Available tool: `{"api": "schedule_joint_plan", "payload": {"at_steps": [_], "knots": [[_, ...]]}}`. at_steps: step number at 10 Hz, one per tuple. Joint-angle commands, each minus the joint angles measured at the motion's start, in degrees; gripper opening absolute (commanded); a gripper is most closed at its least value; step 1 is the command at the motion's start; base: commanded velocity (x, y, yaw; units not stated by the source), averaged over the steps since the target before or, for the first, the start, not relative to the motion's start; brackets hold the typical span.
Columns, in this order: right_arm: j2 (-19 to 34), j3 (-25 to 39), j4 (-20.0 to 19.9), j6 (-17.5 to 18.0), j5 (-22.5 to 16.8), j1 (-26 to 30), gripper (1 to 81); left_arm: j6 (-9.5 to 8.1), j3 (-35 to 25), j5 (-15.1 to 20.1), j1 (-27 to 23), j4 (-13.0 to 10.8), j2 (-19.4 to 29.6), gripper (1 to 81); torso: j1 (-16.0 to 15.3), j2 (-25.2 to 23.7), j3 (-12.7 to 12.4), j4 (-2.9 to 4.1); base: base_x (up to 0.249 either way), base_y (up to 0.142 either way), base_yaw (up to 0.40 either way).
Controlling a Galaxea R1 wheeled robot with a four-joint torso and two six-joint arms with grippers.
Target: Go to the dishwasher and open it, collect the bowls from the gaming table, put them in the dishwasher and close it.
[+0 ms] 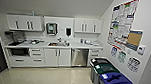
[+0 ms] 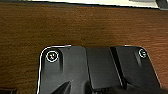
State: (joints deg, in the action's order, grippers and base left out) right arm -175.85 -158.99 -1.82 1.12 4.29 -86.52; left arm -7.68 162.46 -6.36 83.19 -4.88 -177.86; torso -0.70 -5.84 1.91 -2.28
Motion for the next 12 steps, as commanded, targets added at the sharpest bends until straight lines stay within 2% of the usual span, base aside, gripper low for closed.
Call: {"api": "schedule_joint_plan", "payload": {"at_steps": [1, 7, 12], "knots": [[-0.1, 0.0, -0.1, -0.2, -2.7, 3.6, 81.1, -0.05, 0.0, 2.1, -4.0, 0.0, -0.1, 81.1, 0.0, 0.0, 0.0, 0.0, 0.176, 0.061, 0.0], [-0.1, 0.0, -0.1, -0.2, -2.6, 3.4, 81.1, -0.05, 0.0, 2.1, -4.0, 0.1, -0.1, 81.1, 0.0, 0.0, 0.0, 0.0, 0.177, 0.061, 0.0], [-0.1, 0.1, 0.1, -0.2, -2.7, 3.5, 81.1, -0.05, 0.0, 2.1, -4.0, 0.0, -0.2, 81.1, 0.0, 0.0, 0.0, 0.0, 0.188, 0.0, 0.0]]}}
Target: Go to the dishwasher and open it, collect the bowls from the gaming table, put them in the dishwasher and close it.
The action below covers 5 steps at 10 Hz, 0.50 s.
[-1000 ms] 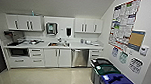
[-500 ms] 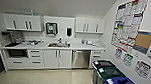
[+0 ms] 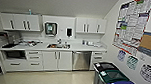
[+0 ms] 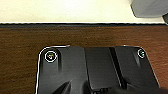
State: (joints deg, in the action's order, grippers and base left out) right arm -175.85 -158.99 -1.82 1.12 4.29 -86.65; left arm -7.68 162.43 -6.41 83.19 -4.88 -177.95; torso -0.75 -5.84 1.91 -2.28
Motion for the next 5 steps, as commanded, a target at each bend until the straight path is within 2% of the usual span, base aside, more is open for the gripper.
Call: {"api": "schedule_joint_plan", "payload": {"at_steps": [1, 5], "knots": [[-0.1, 0.3, 0.1, -0.2, -2.7, 3.7, 81.1, -0.05, 0.1, 2.1, -4.0, 0.0, -0.1, 81.1, 0.0, 0.0, 0.0, 0.0, 0.188, 0.0, 0.0], [-0.1, 0.2, 0.1, -0.2, -2.7, 3.8, 81.1, -0.05, 0.1, 2.2, -4.0, 0.0, -0.2, 81.1, 0.0, 0.0, 0.0, 0.0, 0.178, 0.0, 0.0]]}}
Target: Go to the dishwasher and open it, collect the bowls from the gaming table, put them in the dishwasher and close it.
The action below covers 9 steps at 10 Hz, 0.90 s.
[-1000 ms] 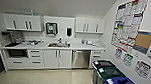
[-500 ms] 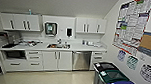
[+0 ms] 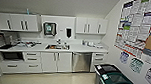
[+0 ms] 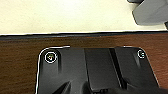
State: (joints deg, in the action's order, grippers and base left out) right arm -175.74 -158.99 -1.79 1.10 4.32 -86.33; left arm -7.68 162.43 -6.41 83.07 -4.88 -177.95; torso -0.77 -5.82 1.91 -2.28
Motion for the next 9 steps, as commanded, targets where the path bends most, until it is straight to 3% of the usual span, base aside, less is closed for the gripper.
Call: {"api": "schedule_joint_plan", "payload": {"at_steps": [1, 9], "knots": [[-0.3, 0.1, 0.0, -0.2, -2.7, 3.5, 81.1, -0.05, 0.1, 2.2, -3.8, 0.0, -0.2, 81.1, 0.0, 0.0, 0.0, 0.0, 0.167, 0.0, 0.0], [-0.2, 0.1, 0.1, -0.2, -2.7, 3.5, 81.1, -0.23, 0.1, 2.0, -3.8, 0.1, 0.0, 81.1, 0.0, 0.0, 0.0, 0.0, 0.162, 0.0, 0.0]]}}
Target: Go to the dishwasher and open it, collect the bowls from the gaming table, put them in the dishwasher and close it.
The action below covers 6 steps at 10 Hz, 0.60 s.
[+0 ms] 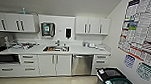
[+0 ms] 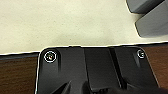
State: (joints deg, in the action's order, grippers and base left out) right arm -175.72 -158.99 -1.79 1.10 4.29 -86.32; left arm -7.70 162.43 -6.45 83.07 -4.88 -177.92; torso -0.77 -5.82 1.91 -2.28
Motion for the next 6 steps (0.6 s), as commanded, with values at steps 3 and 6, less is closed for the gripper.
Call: {"api": "schedule_joint_plan", "payload": {"at_steps": [3, 6], "knots": [[-0.2, 0.0, 0.0, -0.2, -2.7, 3.5, 81.1, -0.21, 0.1, 2.1, -3.8, 0.1, -0.1, 81.1, 0.0, 0.0, 0.0, 0.0, 0.153, 0.075, 0.0], [-0.2, 0.2, 0.0, -0.2, -2.7, 3.5, 81.1, -0.21, 0.1, 2.1, -3.8, 0.0, 0.0, 81.1, 0.0, 0.0, 0.0, 0.0, 0.15, 0.079, 0.0]]}}
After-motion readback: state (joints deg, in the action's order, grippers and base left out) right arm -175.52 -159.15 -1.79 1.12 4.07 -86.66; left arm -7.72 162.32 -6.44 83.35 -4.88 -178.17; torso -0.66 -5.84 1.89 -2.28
